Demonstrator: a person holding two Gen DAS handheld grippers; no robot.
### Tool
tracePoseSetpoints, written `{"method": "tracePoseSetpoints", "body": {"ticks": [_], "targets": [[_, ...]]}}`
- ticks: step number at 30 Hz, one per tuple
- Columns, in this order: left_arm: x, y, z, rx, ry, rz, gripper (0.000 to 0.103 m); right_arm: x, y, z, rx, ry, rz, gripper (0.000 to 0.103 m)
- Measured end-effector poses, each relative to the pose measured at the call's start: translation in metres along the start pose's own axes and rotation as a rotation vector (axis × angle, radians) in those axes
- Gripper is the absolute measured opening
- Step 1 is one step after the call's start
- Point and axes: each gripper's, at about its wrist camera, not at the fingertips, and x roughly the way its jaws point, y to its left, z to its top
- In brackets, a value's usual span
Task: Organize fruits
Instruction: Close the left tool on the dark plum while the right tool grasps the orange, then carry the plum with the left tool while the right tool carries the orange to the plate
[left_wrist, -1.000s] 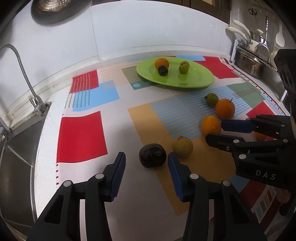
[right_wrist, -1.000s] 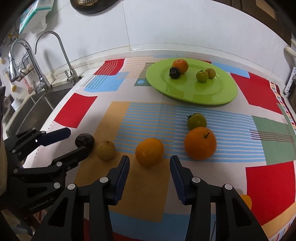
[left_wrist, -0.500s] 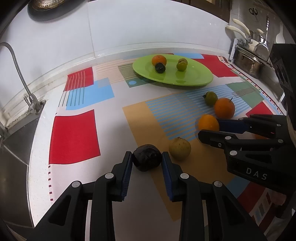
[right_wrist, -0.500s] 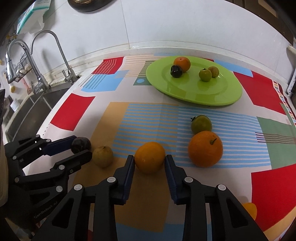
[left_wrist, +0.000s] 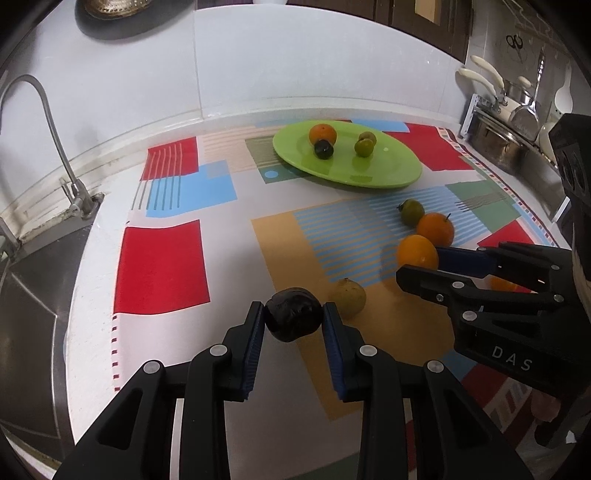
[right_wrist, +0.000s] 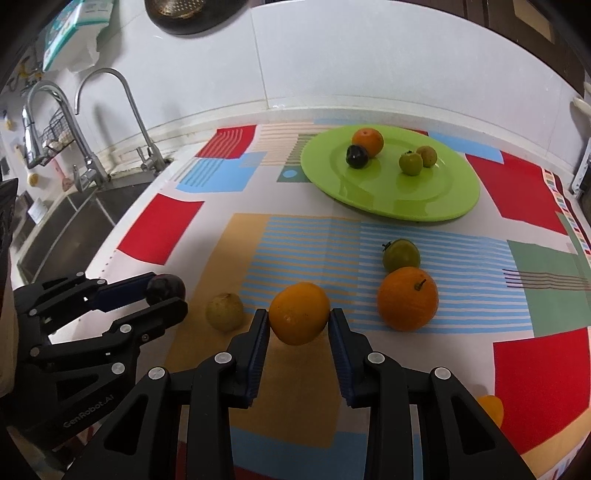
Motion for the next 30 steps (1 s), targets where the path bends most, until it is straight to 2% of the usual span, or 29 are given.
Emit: {"method": "tracePoseSetpoints", "body": {"ticks": [15,30], "targets": [[-0.053,-0.013,0.012,0.015,-0.1,0.014,0.032,-0.048,0.01,0.002,-0.027,-0.093,0.019,0.034],[-0.071,-0.043,0.046,0.09,-0.21,-0.011,0.032,-0.09,-0.012,0.016,-0.008,-0.186,-0.013,0.034]]}}
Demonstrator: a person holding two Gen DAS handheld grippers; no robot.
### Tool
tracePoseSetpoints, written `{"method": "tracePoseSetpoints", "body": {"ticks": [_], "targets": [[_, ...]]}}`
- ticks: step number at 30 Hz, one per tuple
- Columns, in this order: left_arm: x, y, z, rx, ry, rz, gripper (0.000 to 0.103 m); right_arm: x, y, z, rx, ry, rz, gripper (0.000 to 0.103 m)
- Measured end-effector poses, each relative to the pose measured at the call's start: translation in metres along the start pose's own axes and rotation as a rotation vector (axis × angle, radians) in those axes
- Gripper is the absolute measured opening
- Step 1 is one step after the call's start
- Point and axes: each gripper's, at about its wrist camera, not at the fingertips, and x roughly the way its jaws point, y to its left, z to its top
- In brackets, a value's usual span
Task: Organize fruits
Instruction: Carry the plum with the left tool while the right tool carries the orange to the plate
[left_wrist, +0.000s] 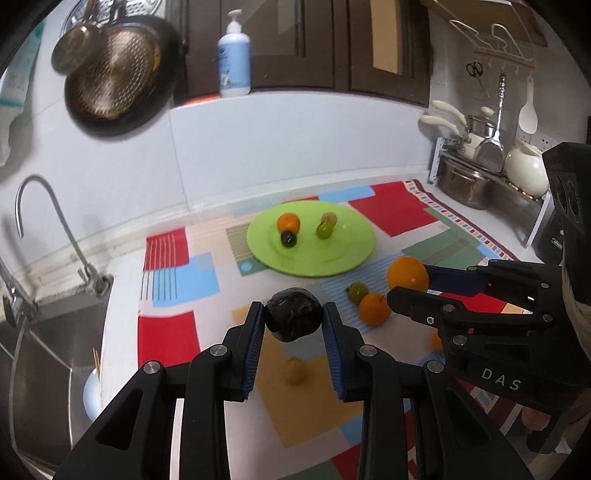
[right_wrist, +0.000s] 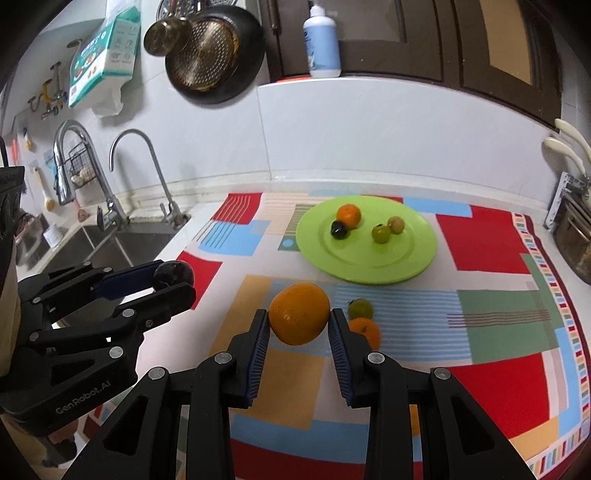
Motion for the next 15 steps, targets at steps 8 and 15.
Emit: {"method": "tracePoseSetpoints", "body": {"ticks": [8,15], "targets": [[0.002,-0.014,0.023,0.038,-0.05,-0.015,0.032,-0.011,-0.015,0.011,0.005,-0.042,-0.019,0.034],[0.008,-0.023,0.043,0.059,-0.08,-0.022,0.032,-0.016,-0.028,0.025,0.014,-0.082,-0.039,0.034]]}}
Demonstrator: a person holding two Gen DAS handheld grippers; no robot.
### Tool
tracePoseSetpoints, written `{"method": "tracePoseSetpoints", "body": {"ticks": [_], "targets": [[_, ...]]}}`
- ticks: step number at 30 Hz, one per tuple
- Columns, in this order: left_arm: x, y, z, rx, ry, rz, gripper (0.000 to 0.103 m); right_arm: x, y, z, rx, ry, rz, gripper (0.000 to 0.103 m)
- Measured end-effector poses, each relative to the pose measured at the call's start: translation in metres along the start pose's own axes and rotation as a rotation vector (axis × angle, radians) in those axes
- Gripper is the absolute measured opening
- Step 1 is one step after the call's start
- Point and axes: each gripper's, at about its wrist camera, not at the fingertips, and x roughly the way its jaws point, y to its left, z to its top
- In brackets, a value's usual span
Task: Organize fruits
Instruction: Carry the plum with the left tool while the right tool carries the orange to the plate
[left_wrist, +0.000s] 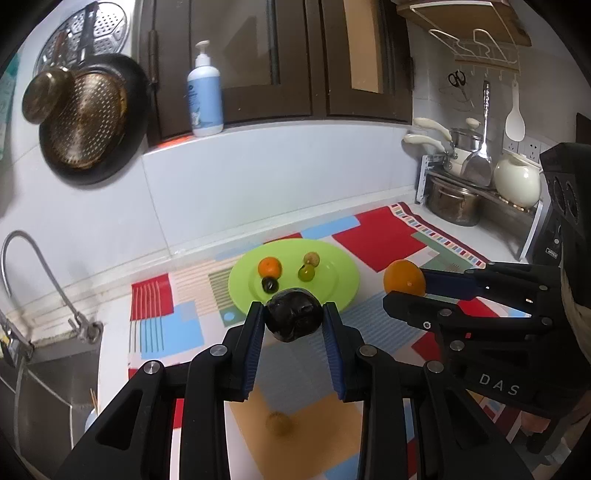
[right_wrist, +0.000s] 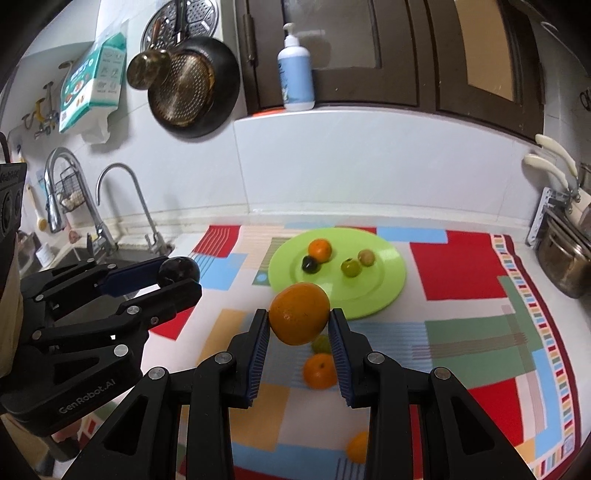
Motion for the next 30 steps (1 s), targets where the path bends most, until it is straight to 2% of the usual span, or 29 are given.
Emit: {"method": "tracePoseSetpoints", "body": {"ticks": [15,30], "targets": [[0.03,-0.009,0.039,0.038,-0.02,-0.005,0.032,0.019,-0.03,0.033,-0.001,-0.013,0.005,0.034],[0.084,-0.005,0.057,0.017,0.039,-0.016,0.032,0.06,-0.059,0.057,-0.001,0.015,0.007,0.034]]}}
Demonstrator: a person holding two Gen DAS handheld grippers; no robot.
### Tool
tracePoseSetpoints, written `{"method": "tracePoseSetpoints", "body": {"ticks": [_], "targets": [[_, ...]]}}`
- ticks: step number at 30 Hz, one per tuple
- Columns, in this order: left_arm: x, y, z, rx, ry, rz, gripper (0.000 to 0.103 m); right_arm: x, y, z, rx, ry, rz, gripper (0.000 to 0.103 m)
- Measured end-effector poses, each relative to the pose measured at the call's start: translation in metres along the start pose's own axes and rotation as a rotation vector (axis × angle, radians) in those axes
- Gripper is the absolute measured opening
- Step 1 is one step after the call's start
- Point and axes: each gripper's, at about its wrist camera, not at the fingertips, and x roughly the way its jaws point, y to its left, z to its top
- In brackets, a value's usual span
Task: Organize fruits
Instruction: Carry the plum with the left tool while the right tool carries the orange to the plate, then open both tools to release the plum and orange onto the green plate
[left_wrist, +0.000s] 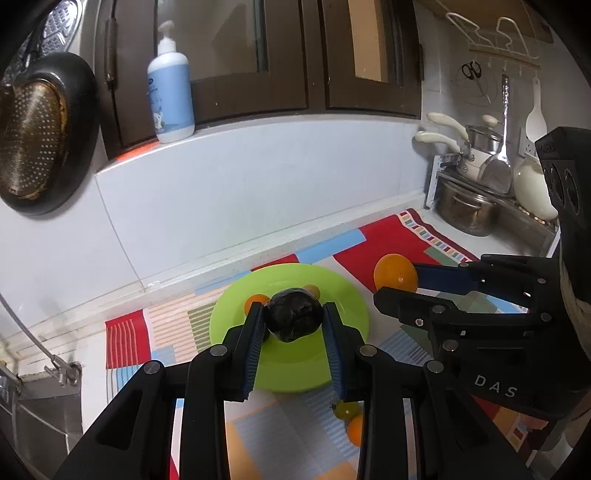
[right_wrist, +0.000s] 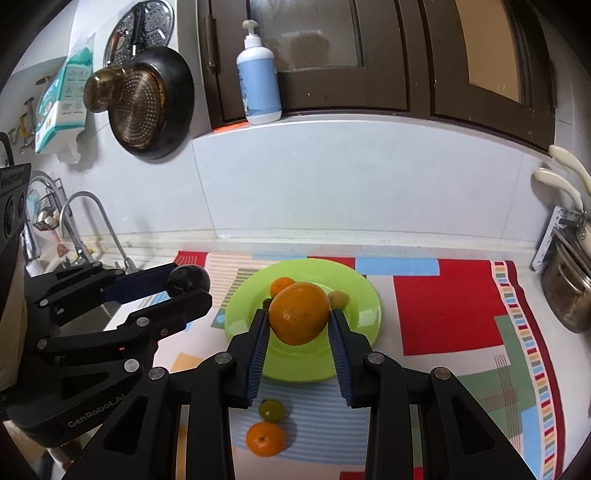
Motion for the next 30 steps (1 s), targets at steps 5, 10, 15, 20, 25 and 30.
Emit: {"method": "tracePoseSetpoints", "body": {"ticks": [5,10,15,20,25,30], "targets": [[0.022,0.005,0.005,-0.003,0.024,-0.009,0.032,0.02,-0.009,0.005,0.011,0.025,-0.003,0.034],[0.046,0.013,0.007,-0.016,0.055,-0.028,0.032,0.041,-0.014,0.01,0.009,0.049,-0.005,0.034],[0.067,0.017,0.007,-0.012,0.077,-0.033,0.032,0.063,-0.02,0.01,0.012,0.079,-0.002,0.034],[0.088,0.02,0.005,-0.013,0.111,-0.04,0.032,0.084,-0.025,0.009,0.017,0.112,0.002,0.034],[0.109,0.022,0.002,-0.011,0.148,-0.049,0.032,0.103,-0.031,0.006,0.026,0.141,0.002,0.034],[0.127,0.023,-0.003,-0.011,0.181,-0.056,0.032,0.123,-0.039,0.002,0.041,0.172,0.001,0.034]]}}
